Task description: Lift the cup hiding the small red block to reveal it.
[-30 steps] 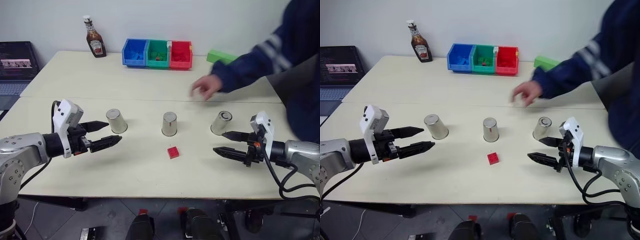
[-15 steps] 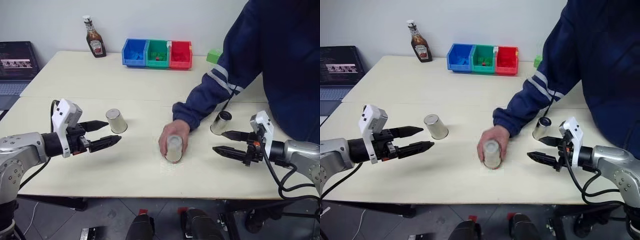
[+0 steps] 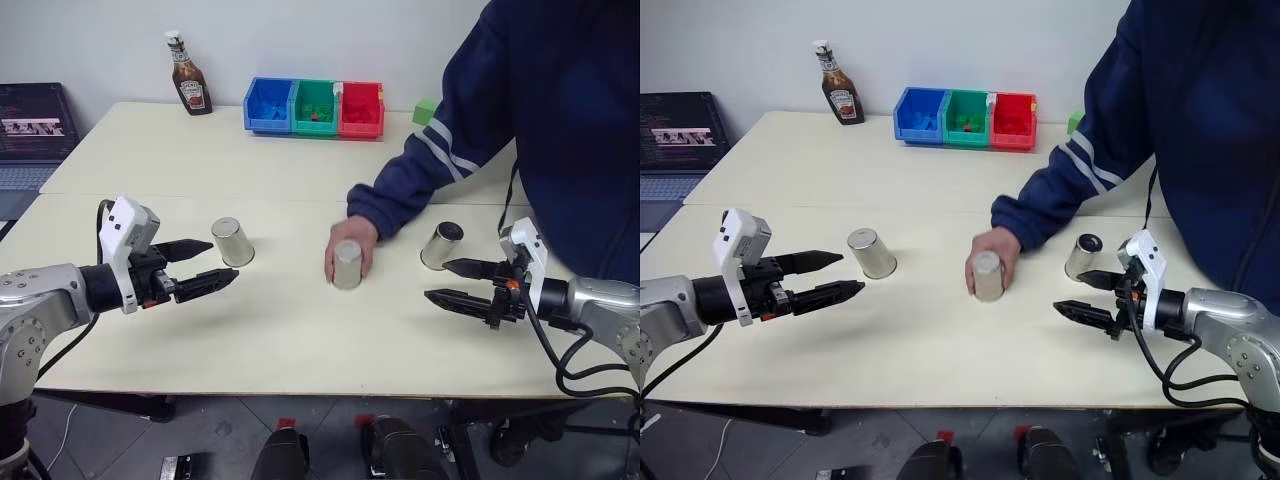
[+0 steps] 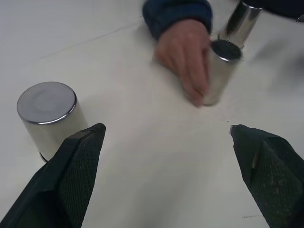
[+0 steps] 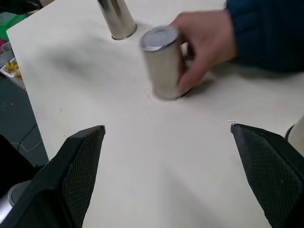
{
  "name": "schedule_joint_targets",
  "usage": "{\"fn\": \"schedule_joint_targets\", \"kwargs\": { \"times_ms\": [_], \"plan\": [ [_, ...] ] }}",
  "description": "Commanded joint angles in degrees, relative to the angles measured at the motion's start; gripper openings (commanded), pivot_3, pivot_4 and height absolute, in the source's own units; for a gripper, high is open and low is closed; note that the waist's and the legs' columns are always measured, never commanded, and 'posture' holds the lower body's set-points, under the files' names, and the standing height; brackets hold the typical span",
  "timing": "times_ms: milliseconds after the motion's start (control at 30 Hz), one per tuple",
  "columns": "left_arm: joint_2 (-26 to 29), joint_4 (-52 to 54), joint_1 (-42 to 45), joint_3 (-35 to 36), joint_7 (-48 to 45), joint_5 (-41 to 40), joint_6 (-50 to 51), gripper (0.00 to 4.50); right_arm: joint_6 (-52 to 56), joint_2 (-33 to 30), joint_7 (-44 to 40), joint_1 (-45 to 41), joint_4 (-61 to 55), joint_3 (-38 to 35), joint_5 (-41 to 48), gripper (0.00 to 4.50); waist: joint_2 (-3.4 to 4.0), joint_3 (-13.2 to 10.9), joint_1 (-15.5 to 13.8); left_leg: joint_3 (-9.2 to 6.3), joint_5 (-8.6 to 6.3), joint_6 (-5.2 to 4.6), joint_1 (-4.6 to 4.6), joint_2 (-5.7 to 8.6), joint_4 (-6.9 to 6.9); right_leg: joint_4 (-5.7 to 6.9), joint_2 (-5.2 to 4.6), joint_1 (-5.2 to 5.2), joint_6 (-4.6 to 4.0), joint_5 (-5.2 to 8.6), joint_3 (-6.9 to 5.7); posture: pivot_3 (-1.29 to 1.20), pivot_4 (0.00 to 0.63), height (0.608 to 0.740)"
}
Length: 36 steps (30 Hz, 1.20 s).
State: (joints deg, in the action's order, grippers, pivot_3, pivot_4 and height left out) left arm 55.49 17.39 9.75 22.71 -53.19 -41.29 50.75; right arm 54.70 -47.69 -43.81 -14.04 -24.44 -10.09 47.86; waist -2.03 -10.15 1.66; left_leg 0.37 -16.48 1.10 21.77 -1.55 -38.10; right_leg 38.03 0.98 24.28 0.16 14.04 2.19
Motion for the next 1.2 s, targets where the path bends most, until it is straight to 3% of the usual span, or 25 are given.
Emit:
{"fn": "schedule_joint_targets", "kwargs": {
  "times_ms": [33,1200],
  "plan": [
    [1.21,0.25,1.17,-0.41,-0.41,0.39,-1.24,4.50,-0.81,0.02,0.00,-0.81,-0.64,-0.90,0.09,4.50,0.00,0.00,0.00,0.00,0.00,0.00,0.00,0.00,0.00,0.00,0.00,0.00,0.00,0.00,0.00,0.00,0.150,0.740],
    [0.75,-0.27,1.59,-1.58,-0.17,1.36,-3.54,4.50,-0.88,0.14,-0.21,-1.45,-0.40,-0.59,-0.69,4.50,0.00,0.00,0.00,0.00,0.00,0.00,0.00,0.00,-0.02,0.02,0.00,0.00,0.00,0.00,0.00,0.00,0.150,0.740]
  ]
}}
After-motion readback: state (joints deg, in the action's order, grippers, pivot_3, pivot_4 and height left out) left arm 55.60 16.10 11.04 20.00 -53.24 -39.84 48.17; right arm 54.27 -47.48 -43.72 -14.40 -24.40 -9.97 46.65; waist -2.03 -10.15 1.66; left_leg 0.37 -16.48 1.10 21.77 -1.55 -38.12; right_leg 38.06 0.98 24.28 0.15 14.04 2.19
